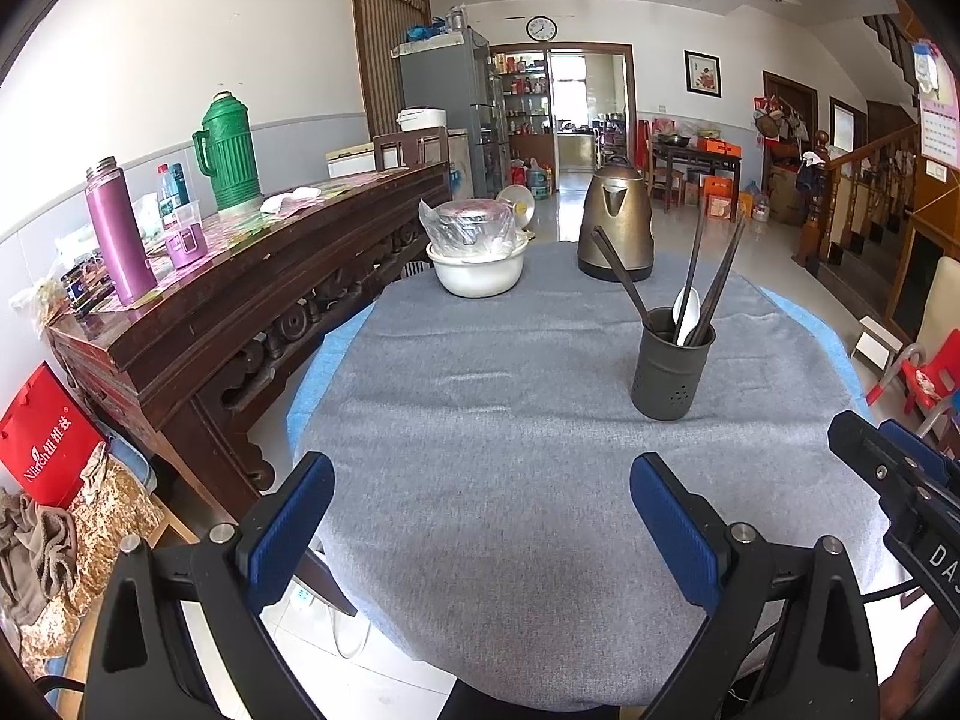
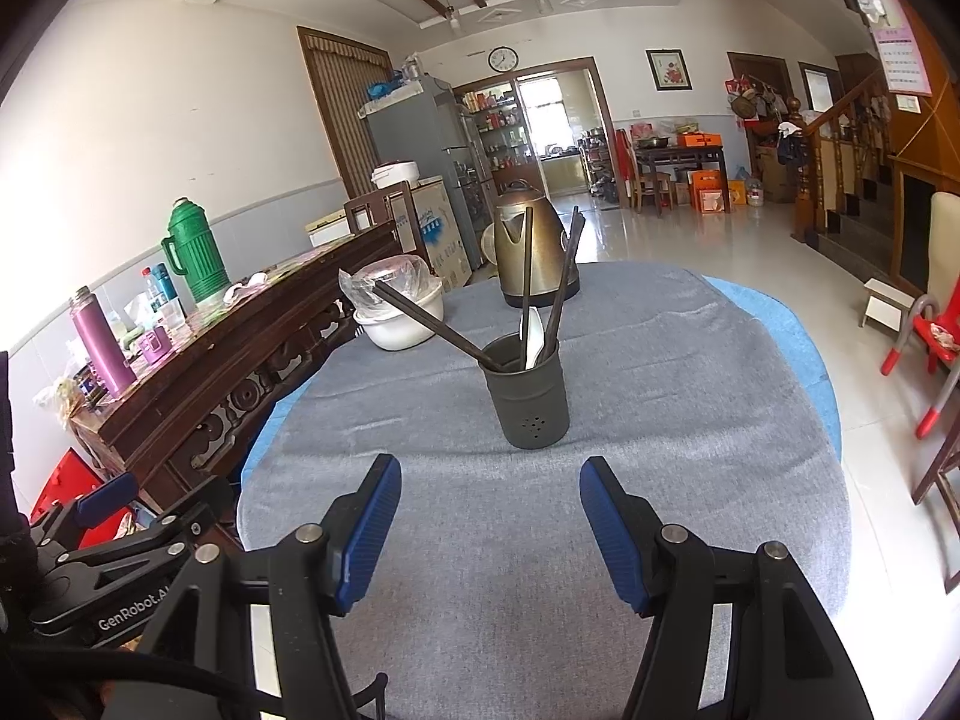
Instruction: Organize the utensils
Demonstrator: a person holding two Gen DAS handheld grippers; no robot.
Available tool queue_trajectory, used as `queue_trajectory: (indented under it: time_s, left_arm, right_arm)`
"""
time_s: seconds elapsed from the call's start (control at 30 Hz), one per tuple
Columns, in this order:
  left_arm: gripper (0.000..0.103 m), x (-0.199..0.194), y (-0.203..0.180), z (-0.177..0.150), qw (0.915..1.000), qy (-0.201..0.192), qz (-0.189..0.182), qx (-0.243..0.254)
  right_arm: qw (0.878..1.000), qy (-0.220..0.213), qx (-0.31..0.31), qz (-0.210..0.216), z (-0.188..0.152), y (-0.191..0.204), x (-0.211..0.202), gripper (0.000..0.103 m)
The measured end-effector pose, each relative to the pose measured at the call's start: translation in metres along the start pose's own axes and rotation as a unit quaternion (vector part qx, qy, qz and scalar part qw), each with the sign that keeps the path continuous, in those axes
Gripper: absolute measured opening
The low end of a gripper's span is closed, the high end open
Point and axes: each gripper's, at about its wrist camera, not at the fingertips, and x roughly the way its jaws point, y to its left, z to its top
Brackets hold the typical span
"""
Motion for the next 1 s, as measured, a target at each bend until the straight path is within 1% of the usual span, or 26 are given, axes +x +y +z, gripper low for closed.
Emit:
queue_trajectory:
  time_s: [1.0]
  left_arm:
    - [0.099, 0.002, 0.016, 0.0, 0.9998, 0.002, -0.003, -0.022]
  right_arm:
    - [1.0, -0.004, -0.022, -0.002, 0.002, 0.014, -0.004, 0.066]
